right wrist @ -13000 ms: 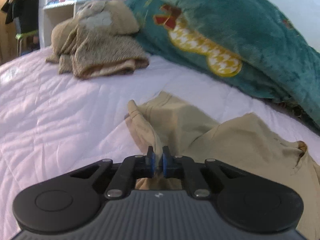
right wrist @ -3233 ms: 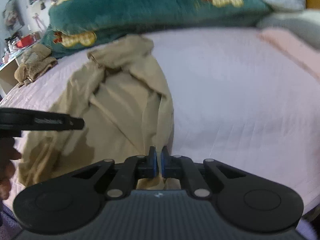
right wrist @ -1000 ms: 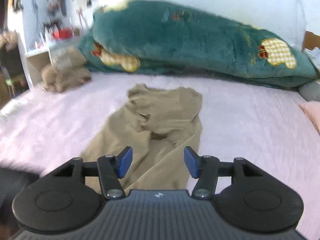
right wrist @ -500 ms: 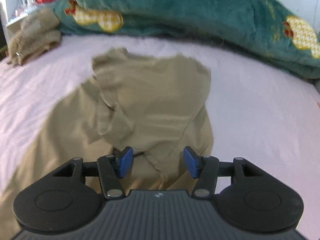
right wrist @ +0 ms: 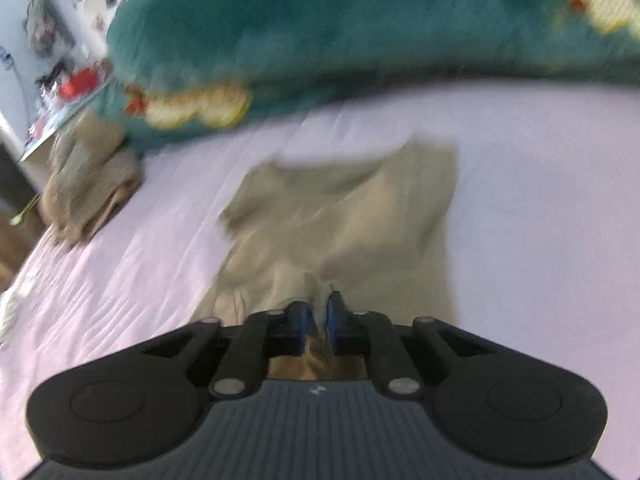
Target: Fold clothes
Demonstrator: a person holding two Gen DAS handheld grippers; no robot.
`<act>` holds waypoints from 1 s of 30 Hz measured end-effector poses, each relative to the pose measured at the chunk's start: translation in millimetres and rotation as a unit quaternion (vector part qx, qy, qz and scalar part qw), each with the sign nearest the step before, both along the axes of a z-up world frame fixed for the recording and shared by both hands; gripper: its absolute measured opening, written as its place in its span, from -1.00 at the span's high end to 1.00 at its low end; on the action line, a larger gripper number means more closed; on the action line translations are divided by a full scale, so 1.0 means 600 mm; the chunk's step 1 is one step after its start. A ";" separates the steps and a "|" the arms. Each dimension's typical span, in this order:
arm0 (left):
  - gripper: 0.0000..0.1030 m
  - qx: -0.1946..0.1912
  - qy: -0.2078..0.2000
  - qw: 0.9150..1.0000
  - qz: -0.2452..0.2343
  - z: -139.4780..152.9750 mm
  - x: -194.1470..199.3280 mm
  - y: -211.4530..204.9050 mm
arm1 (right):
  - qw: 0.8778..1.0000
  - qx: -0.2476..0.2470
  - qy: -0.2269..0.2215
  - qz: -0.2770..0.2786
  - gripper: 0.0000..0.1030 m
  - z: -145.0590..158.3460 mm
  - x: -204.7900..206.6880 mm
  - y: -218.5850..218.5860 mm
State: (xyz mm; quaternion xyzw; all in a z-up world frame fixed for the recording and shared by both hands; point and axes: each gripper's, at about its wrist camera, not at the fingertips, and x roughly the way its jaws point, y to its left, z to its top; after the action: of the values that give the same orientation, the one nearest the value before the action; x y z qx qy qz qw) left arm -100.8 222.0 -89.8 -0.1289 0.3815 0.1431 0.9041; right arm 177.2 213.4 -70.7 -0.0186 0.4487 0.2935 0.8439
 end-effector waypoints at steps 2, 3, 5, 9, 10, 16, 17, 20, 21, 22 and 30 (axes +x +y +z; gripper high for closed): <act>-0.04 0.009 -0.003 1.000 0.010 0.009 -0.014 0.007 | 0.999 -0.044 -0.006 0.010 0.48 0.004 -0.034 -0.007; -0.04 0.015 -0.005 1.000 0.016 0.013 -0.023 0.010 | 0.998 -0.067 -0.008 0.015 0.48 0.006 -0.051 -0.010; -0.05 0.029 -0.008 0.999 0.029 0.021 -0.041 0.018 | 0.994 -0.103 -0.025 0.019 0.44 0.013 -0.093 -0.025; -0.09 0.053 0.006 0.998 0.039 0.020 -0.071 0.029 | 0.997 -0.077 -0.028 0.005 -0.12 0.018 -0.230 -0.126; -0.09 0.059 0.011 0.997 0.039 0.018 -0.078 0.029 | 0.997 -0.070 -0.018 0.006 -0.13 0.008 -0.262 -0.154; -0.09 0.075 0.036 0.995 0.050 0.005 -0.121 0.022 | 0.998 -0.063 -0.001 -0.032 -0.13 -0.075 -0.392 -0.265; -0.09 0.076 0.037 0.995 0.049 0.004 -0.124 0.019 | 0.998 -0.048 0.001 -0.046 -0.13 -0.083 -0.400 -0.275; -0.09 0.097 0.045 0.993 0.047 -0.001 -0.127 0.005 | 0.996 -0.013 0.016 -0.083 -0.13 -0.091 -0.402 -0.285; -0.09 0.109 0.046 0.992 0.050 -0.001 -0.128 0.002 | 0.996 -0.003 0.023 -0.086 -0.13 -0.092 -0.402 -0.284; -0.10 0.114 0.045 0.991 0.053 -0.002 -0.127 -0.001 | 0.996 0.004 0.028 -0.081 -0.13 -0.092 -0.402 -0.281; -0.11 0.106 0.036 0.991 0.072 -0.007 -0.125 -0.005 | 0.997 -0.011 -0.013 -0.081 -0.13 -0.099 -0.431 -0.270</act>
State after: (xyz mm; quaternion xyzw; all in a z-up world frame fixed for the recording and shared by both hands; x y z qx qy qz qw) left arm -176.0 218.9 -93.9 -0.0546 0.3860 0.2519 0.8858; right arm -81.3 51.7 -130.0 0.0054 0.4410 0.2187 0.8704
